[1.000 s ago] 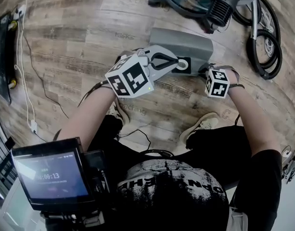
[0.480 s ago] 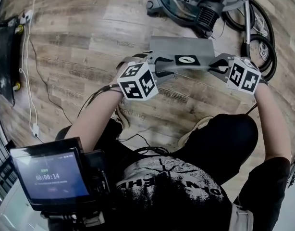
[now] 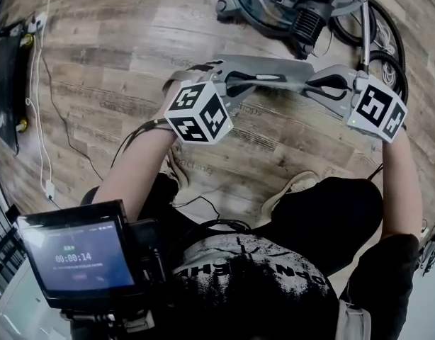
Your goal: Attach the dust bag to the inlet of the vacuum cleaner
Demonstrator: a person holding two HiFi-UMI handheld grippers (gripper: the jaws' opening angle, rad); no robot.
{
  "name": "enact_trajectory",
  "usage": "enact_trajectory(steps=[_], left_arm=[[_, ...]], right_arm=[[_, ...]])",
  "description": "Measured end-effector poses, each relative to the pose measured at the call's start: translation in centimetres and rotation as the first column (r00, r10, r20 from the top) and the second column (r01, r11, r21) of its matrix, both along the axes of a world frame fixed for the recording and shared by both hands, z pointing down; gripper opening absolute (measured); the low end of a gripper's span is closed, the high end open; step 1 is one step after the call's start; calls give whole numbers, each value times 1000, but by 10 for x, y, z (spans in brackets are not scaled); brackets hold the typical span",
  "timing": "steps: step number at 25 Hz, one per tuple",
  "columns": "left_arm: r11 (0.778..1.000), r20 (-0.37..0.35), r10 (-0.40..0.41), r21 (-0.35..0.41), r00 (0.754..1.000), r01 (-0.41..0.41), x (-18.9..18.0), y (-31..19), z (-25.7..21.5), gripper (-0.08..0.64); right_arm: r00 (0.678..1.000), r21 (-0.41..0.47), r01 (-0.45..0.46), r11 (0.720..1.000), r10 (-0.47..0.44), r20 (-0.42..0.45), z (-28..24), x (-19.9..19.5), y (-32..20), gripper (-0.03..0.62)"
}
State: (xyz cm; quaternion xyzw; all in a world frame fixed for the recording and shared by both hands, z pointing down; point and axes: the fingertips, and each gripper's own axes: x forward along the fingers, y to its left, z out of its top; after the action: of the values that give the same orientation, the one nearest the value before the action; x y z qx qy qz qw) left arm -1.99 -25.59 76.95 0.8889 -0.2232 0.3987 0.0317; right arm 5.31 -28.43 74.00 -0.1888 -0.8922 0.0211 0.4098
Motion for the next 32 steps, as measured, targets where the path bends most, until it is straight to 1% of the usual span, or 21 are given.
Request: enact_trajectory(steps=[2,4,6,8,11,15,18,21,22,24,25,27,32], left_arm=[[1000,-7,-18,1,1000,18,-6,-8,-10,31],[1000,-6,-4,4,1000,4,-7,-10,-18,31],[1000,1,22,18,1000,-22,-5,-13,-27,31],[998,10,44,34,999,-45,-1,-19,-37,31],[997,1,65,45,998,-65,10,-29,-55,31],[996,-14,76,55,997,-75,19,-35,-68,31],[996,-29,70,56,997,-69,21,-36,-71,31],[996,-41,67,61,997,-65,23,-39,-76,31],[996,-43,68,63,997,-65,23,-39,-80,31],[995,-40,67,71,997,-64,22,-41,-88,31],[995,-40,64,75,997,-61,20,-42,-91,31],[995,-47,58,83,997,-54,16,-45,-96,31],[992,-55,48,115,997,-41,8,-55,-104,32]], right_arm=[[999,65,-31,997,29,36,-13,-5,-9,65],[997,108,-52,993,45,61,-22,-8,-6,128],[998,158,-34,987,24,62,-26,-13,-2,177],[999,201,-7,980,-3,51,-30,-16,0,208],[1000,238,3,971,-11,29,-40,-13,-5,219],[998,303,58,951,-44,-55,-48,2,-12,230],[998,318,45,947,-28,-56,-56,0,-13,230],[999,344,4,939,9,-39,-56,-14,-12,227],[999,361,-8,932,24,-38,-56,-17,-14,209],[998,403,-34,915,50,-31,-60,-22,-21,145],[998,422,-46,905,61,-22,-64,-23,-25,87],[997,448,-70,891,82,-7,-71,-27,-29,52],[989,469,-132,873,148,3,-84,-35,-39,32]])
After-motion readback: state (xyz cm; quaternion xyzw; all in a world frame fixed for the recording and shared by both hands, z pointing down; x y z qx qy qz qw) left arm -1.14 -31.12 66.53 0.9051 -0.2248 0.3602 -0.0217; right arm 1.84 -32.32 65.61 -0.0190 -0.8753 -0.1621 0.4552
